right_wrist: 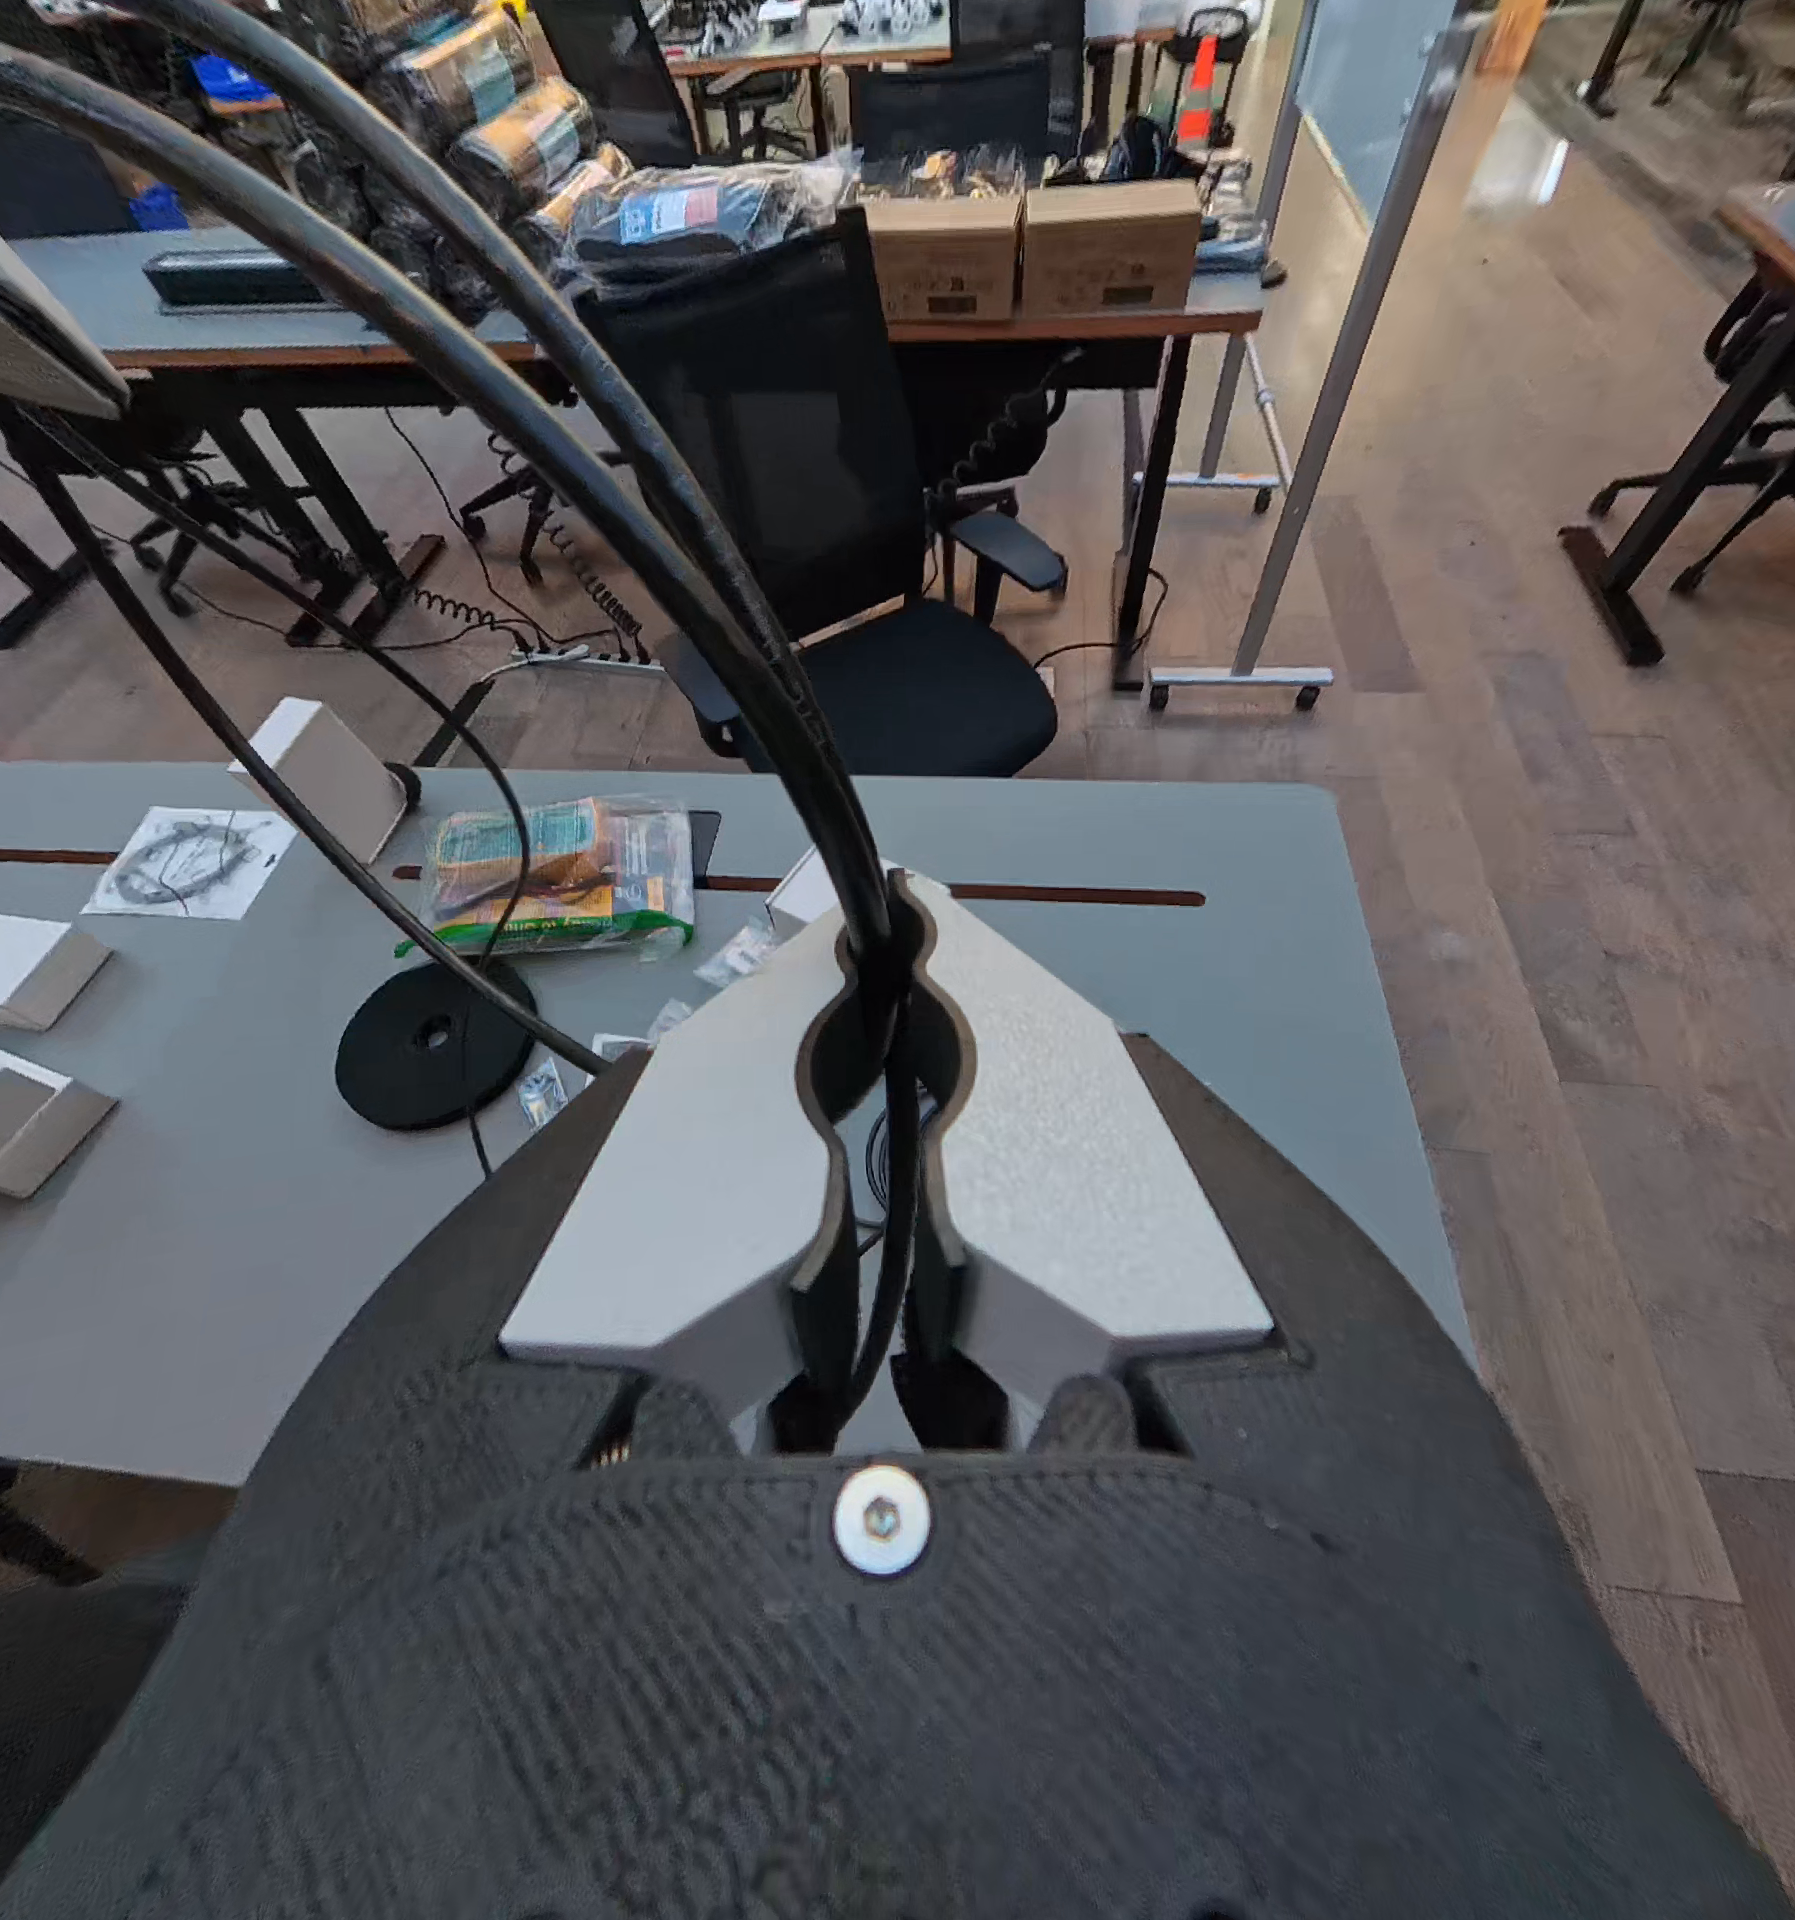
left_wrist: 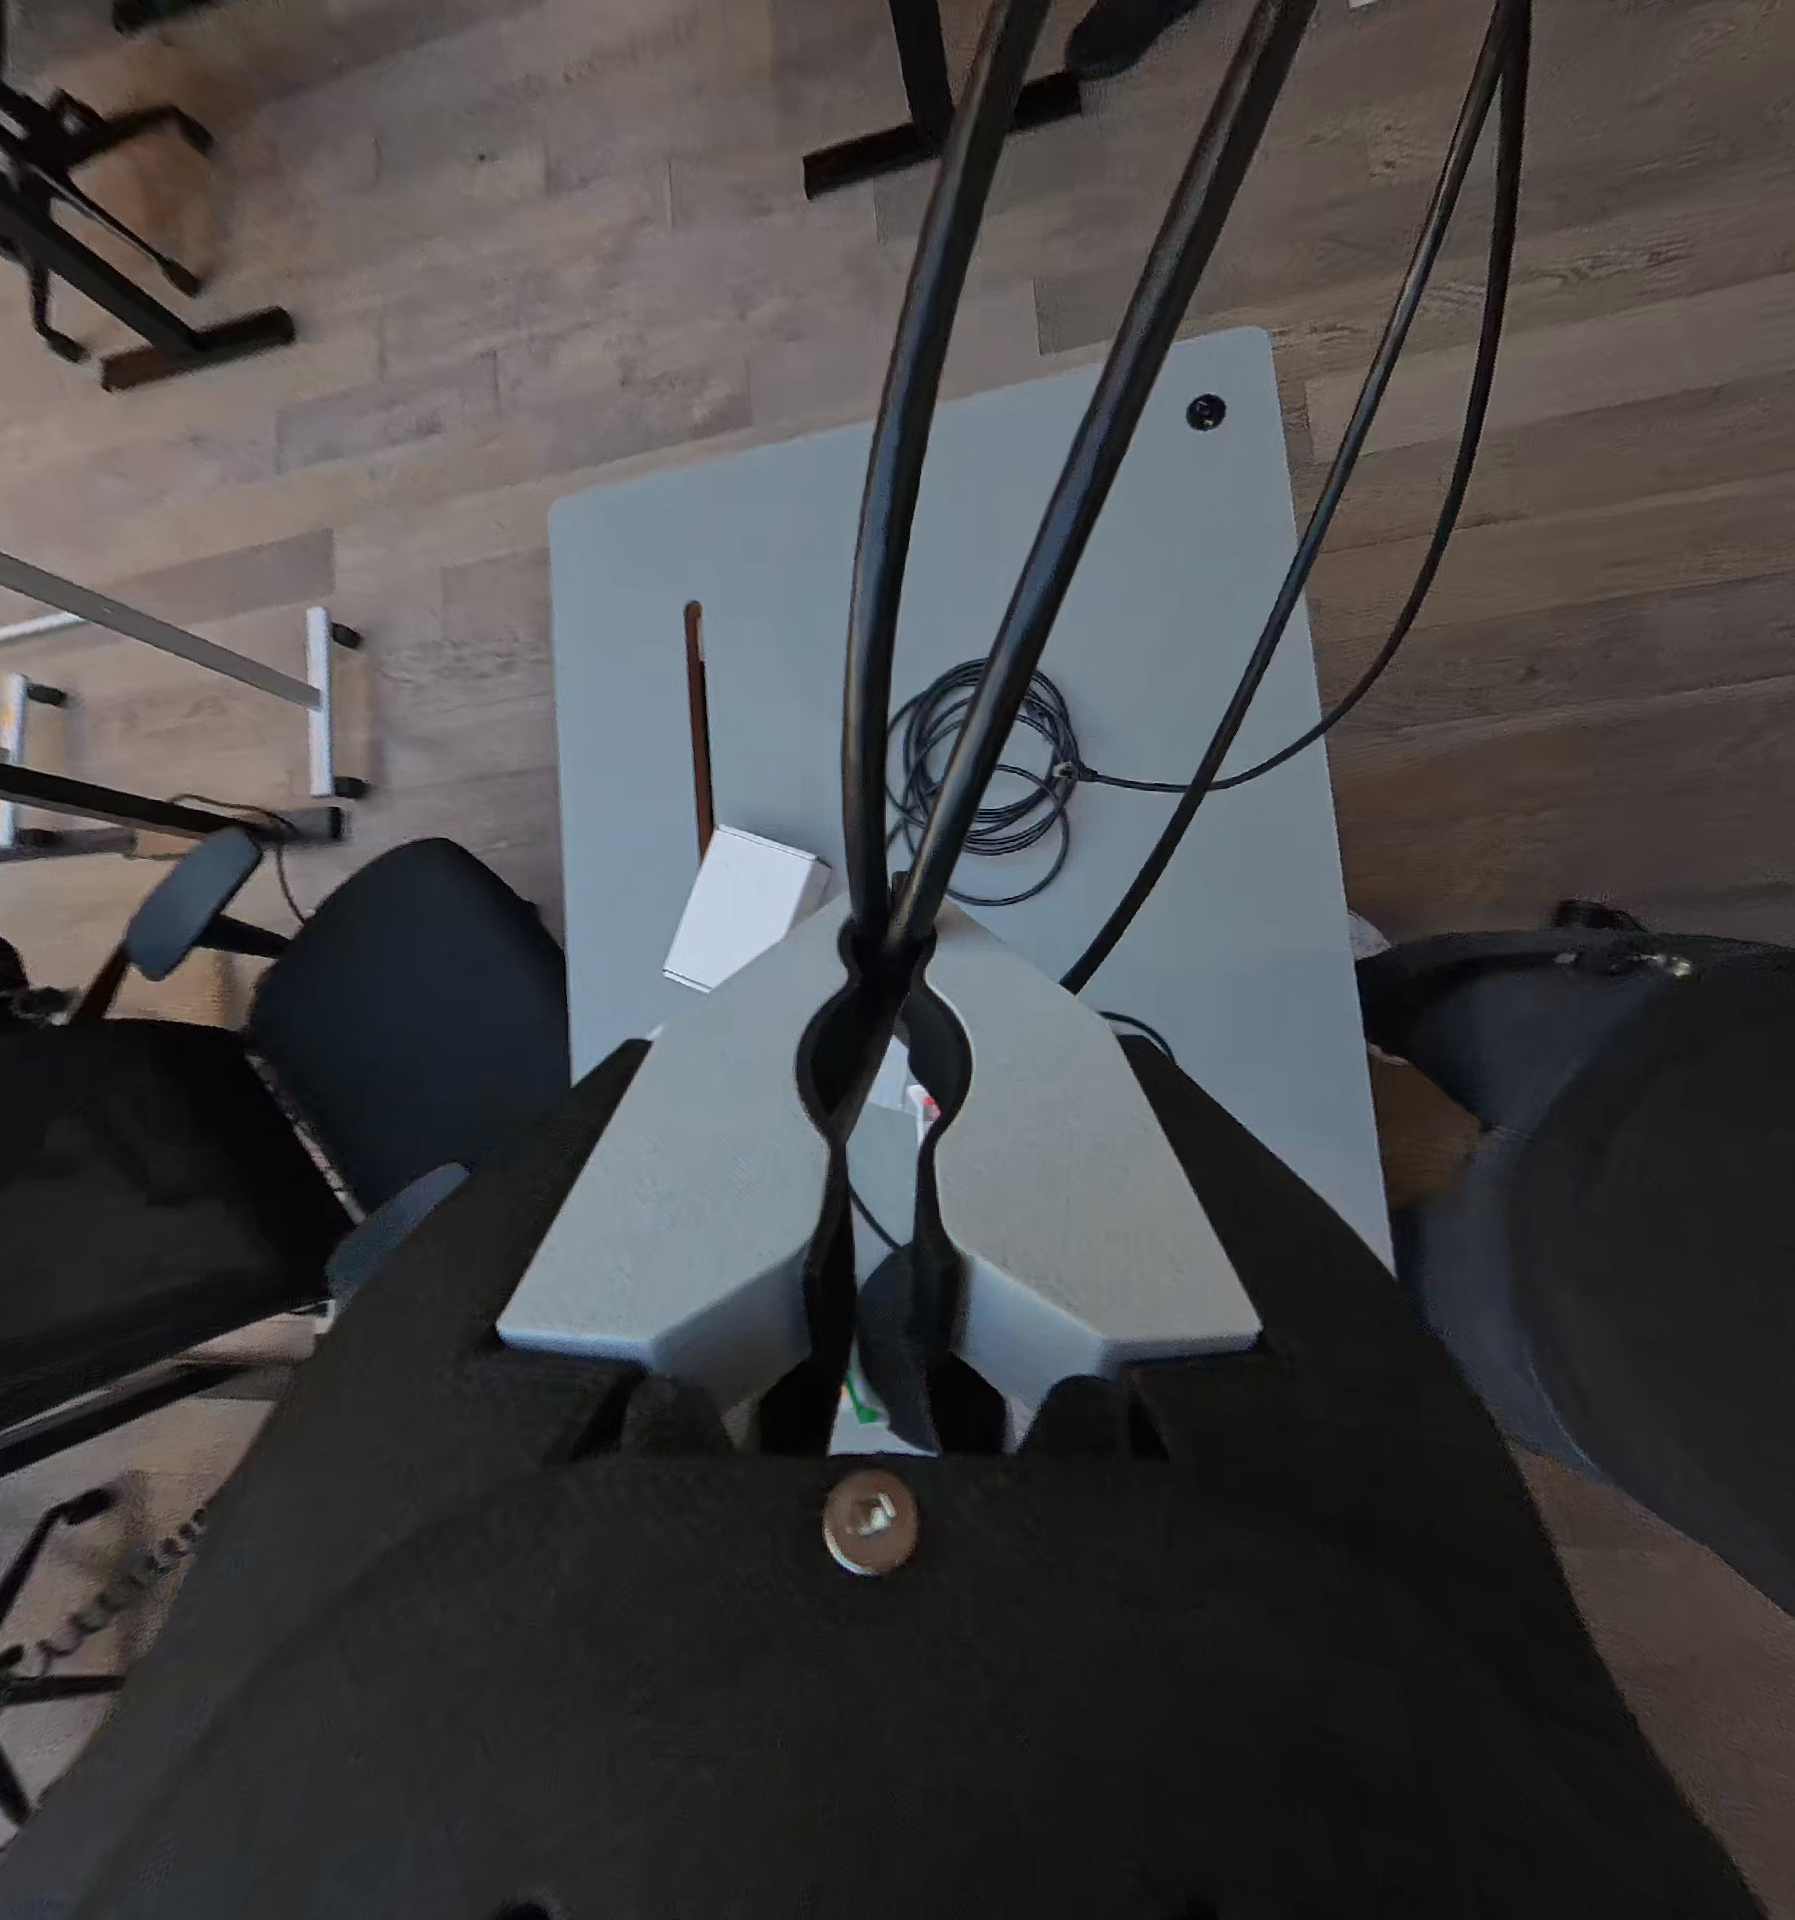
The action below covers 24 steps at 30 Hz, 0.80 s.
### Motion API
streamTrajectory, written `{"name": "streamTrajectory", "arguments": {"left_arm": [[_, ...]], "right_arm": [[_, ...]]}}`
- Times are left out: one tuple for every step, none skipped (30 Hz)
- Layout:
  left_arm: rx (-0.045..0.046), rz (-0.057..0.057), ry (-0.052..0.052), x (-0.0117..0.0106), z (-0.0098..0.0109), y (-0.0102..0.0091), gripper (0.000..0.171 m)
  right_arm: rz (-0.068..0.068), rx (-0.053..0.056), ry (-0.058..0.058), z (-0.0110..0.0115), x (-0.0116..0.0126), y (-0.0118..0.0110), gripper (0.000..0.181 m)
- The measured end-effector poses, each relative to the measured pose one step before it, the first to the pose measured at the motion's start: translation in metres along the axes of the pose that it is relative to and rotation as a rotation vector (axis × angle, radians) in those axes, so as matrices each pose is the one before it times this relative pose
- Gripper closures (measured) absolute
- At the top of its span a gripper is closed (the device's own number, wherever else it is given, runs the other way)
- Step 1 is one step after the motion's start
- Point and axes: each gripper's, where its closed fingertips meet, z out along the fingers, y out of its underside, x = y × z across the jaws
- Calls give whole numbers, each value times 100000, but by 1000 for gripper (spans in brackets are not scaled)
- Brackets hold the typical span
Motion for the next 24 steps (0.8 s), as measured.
{"name": "streamTrajectory", "arguments": {"left_arm": [[-1886, -2671, 1896, 259, 2239, -431, 171], [-1421, -2553, 1676, 194, 2221, -532, 171], [-632, -2606, 2291, 284, 2244, -666, 171], [-482, -2745, 2918, 351, 2344, -713, 171], [-1292, -2363, 2841, 342, 2428, -654, 171], [-1306, -1526, 2755, 354, 2507, -680, 171], [-1110, -1048, 2118, 238, 2611, -681, 171], [-1663, -544, 990, 27, 2710, -568, 171], [-2033, 66, 332, -135, 2795, -484, 171], [-2055, 289, 288, -184, 2833, -460, 171], [-1804, 434, 538, -197, 2868, -434, 171], [-1305, 765, 890, -185, 2908, -423, 171], [-1314, 632, 1117, -195, 2975, -269, 171], [-2387, 77, 1538, -200, 2993, 43, 171], [-2522, -566, 2321, -137, 2982, 153, 171], [-2204, -1570, 3268, -22, 2920, 201, 171], [-2441, -2121, 3951, 37, 2799, 257, 171], [-2076, -2116, 3150, -100, 2614, 237, 171], [-1494, -2256, 2004, -256, 2416, 193, 171], [-1647, -2666, 1041, -369, 2189, 273, 171], [-1208, -2658, 431, -383, 1935, 254, 171], [-334, -3032, 790, -243, 1703, 153, 171], [-689, -3714, 1244, -159, 1496, 212, 171], [-827, -3499, 1157, -175, 1338, 162, 171]], "right_arm": [[2092, -1849, -2254, 547, 1807, 1362, 181], [2254, -1938, -2030, 517, 1903, 1406, 181], [2061, -1939, -1347, 461, 2044, 1426, 181], [1086, -1581, -662, 401, 2164, 1418, 181], [1303, -2163, 175, 375, 2307, 1569, 181], [2946, -2057, -186, 427, 2299, 1611, 181], [3519, -286, -1094, 474, 2183, 1392, 181], [3195, -77, -729, 505, 2282, 1387, 181], [2603, -1886, -447, 583, 2351, 1620, 181], [909, -2901, -585, 655, 2280, 1733, 181], [321, -3449, 1736, 683, 2510, 1852, 181], [541, -3291, 2425, 748, 2447, 1838, 181], [96, -2355, 1382, 832, 2090, 1656, 181], [413, -2914, 2997, 841, 2185, 1650, 181], [741, -3530, 3584, 897, 2109, 1622, 181], [125, -3499, 3113, 989, 1838, 1488, 181], [-682, -3464, 2922, 1034, 1602, 1352, 181], [-552, -3114, 3494, 1129, 1505, 1184, 181], [-10, -3154, 1992, 1276, 1122, 1000, 181], [-329, -3731, 632, 1347, 822, 901, 181], [-717, -3791, 1501, 1343, 819, 729, 181], [-1192, -2953, 1232, 1313, 669, 416, 180], [-2066, -1871, 928, 1224, 543, 52, 178], [-3080, -1164, 222, 1167, 434, -209, 176]]}}
